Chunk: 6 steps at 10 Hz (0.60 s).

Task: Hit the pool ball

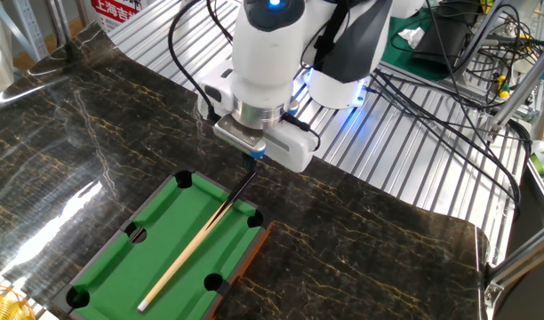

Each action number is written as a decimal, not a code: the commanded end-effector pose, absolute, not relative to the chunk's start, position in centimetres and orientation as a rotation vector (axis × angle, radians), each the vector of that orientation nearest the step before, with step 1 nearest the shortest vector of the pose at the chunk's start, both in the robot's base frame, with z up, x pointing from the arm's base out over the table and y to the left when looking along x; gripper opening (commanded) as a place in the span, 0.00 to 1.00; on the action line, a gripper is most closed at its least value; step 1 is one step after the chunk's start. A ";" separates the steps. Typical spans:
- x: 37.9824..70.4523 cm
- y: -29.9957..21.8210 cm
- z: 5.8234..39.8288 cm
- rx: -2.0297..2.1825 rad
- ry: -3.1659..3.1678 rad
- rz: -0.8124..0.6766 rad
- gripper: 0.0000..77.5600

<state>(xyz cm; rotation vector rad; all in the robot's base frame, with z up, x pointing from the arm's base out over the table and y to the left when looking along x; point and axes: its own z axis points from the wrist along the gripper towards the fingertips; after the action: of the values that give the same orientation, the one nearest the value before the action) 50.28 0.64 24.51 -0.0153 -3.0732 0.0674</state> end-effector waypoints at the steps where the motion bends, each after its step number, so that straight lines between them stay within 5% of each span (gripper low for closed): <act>1: 50.7 0.2 24.9 -0.010 -3.061 0.061 0.02; 6: 50.7 0.1 25.4 -0.014 -3.044 0.027 0.02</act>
<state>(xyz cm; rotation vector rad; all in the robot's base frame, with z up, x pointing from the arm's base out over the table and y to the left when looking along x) 50.60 0.14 25.10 -0.0112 -3.0436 0.0348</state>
